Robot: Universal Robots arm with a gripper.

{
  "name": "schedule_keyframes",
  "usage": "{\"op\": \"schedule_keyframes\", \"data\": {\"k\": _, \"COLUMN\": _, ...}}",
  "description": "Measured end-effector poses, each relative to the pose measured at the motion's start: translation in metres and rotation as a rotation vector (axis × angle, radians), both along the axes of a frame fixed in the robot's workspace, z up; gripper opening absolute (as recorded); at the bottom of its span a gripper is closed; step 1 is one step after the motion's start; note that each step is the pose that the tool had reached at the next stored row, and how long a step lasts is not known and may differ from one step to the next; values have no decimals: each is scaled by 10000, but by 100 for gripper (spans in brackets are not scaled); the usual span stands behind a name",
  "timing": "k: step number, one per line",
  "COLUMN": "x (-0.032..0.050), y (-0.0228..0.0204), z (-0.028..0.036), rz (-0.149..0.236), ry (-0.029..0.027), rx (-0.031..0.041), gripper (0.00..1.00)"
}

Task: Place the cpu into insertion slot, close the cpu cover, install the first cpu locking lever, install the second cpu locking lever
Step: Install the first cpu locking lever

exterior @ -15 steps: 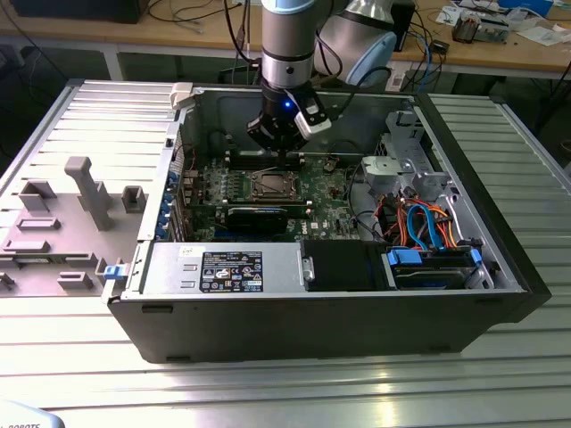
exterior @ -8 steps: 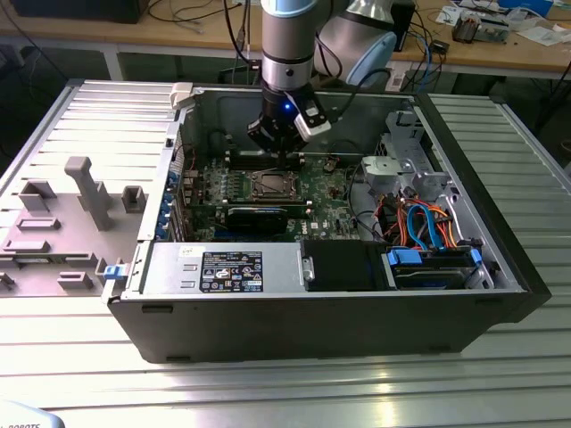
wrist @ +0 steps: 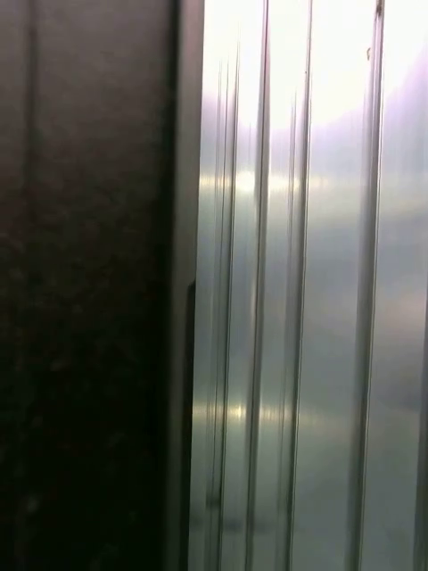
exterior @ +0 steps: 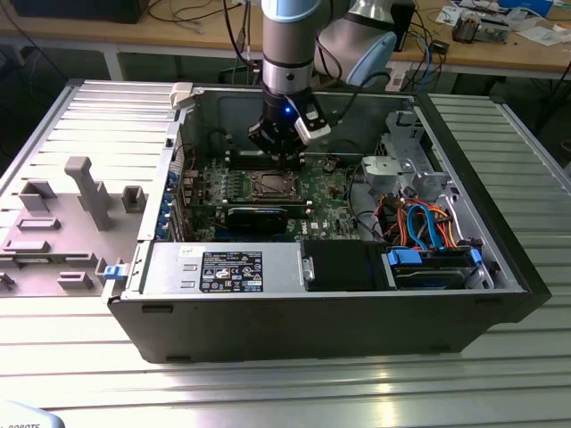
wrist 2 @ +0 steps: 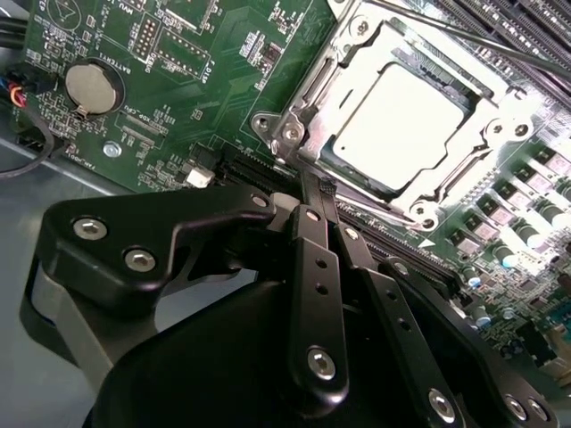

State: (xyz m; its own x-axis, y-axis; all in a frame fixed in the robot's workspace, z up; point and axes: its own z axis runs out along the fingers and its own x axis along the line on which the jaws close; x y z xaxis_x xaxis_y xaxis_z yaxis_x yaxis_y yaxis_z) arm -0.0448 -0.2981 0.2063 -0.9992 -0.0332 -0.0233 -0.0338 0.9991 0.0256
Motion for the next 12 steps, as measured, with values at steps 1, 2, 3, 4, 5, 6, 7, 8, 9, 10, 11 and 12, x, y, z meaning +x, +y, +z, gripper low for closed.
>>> {"op": "schedule_keyframes", "data": {"k": 1, "x": 0, "y": 0, "z": -8, "rz": -1, "ry": -1, "rx": 2, "gripper": 11}}
{"op": "schedule_keyframes", "data": {"k": 2, "x": 0, "y": 0, "z": -14, "rz": -3, "ry": 1, "rx": 3, "gripper": 11}}
{"op": "schedule_keyframes", "data": {"k": 3, "x": 0, "y": -1, "z": -15, "rz": -4, "ry": 2, "rx": 2, "gripper": 11}}
{"op": "schedule_keyframes", "data": {"k": 4, "x": 0, "y": 0, "z": -15, "rz": -5, "ry": 2, "rx": 1, "gripper": 11}}
{"op": "schedule_keyframes", "data": {"k": 5, "x": 0, "y": 0, "z": -15, "rz": -5, "ry": 2, "rx": 2, "gripper": 11}}
{"op": "schedule_keyframes", "data": {"k": 6, "x": 1, "y": 0, "z": -15, "rz": -6, "ry": 0, "rx": 4, "gripper": 11}}
{"op": "schedule_keyframes", "data": {"k": 7, "x": 1, "y": 1, "z": -11, "rz": -6, "ry": -3, "rx": 7, "gripper": 11}}
{"op": "schedule_keyframes", "data": {"k": 8, "x": 1, "y": 1, "z": -9, "rz": -5, "ry": -4, "rx": 8, "gripper": 11}}
{"op": "schedule_keyframes", "data": {"k": 9, "x": 1, "y": 0, "z": -8, "rz": -5, "ry": -2, "rx": 6, "gripper": 11}}
{"op": "schedule_keyframes", "data": {"k": 10, "x": 1, "y": 0, "z": -2, "rz": -5, "ry": 1, "rx": 2, "gripper": 11}}
{"op": "schedule_keyframes", "data": {"k": 11, "x": 1, "y": 0, "z": 3, "rz": -5, "ry": 2, "rx": 2, "gripper": 11}}
{"op": "schedule_keyframes", "data": {"k": 12, "x": 1, "y": 1, "z": 5, "rz": -5, "ry": -1, "rx": 6, "gripper": 11}}
